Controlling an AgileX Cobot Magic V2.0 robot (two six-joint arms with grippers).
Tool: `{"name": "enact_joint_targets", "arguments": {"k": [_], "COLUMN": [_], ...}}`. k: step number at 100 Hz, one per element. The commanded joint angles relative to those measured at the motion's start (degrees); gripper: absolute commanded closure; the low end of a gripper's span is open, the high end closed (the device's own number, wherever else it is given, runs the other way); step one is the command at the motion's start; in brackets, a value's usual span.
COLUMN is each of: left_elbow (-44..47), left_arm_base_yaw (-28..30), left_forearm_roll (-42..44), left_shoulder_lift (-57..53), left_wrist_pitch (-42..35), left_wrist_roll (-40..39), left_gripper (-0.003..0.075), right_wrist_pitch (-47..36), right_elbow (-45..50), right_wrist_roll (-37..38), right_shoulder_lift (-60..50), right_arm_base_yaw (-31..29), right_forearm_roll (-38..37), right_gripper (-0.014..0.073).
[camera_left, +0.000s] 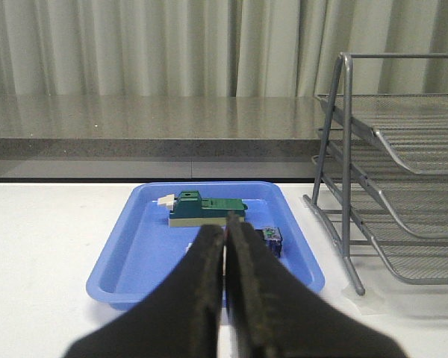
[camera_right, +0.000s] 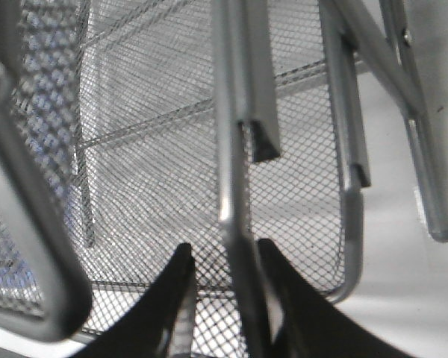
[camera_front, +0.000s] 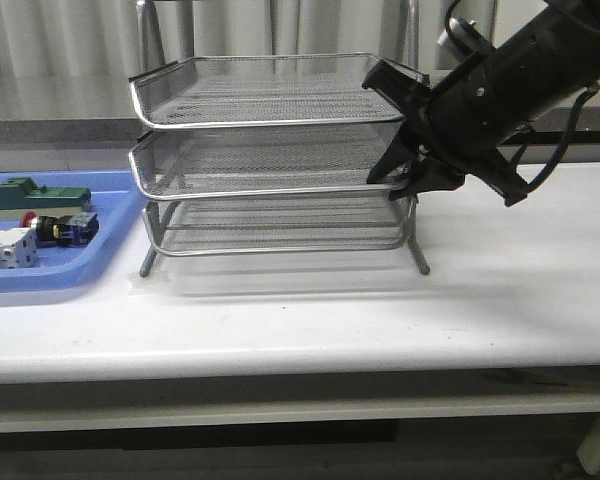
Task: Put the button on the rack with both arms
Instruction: 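Pull the middle wire tray out toward the robot with the right gripper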
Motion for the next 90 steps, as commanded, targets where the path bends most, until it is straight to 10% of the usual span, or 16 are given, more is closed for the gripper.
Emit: {"name": "enact_joint_targets", "arguments": {"k": [1, 90], "left_elbow": [2.7, 2.7], "left_arm_base_yaw": [0.2, 0.2], "left_forearm_roll": [-0.4, -0.4], "left_shoulder_lift": [-2.0, -2.0], "left_wrist_pitch": [-5.0, -5.0], "left_wrist_roll": [-0.4, -0.4], "left_gripper": [0.0716, 0.0716], "right_wrist_pitch": [2.0, -1.8], "right_elbow": [-0.9, 22.3], "right_wrist_roll": [-1.0, -4.8], "right_shoulder_lift": [-2.9, -17.5], "right_arm_base_yaw": [0.1, 0.1], "right_forearm_roll": [-0.5, -0.7], "right_gripper": [0.058, 0.058]}}
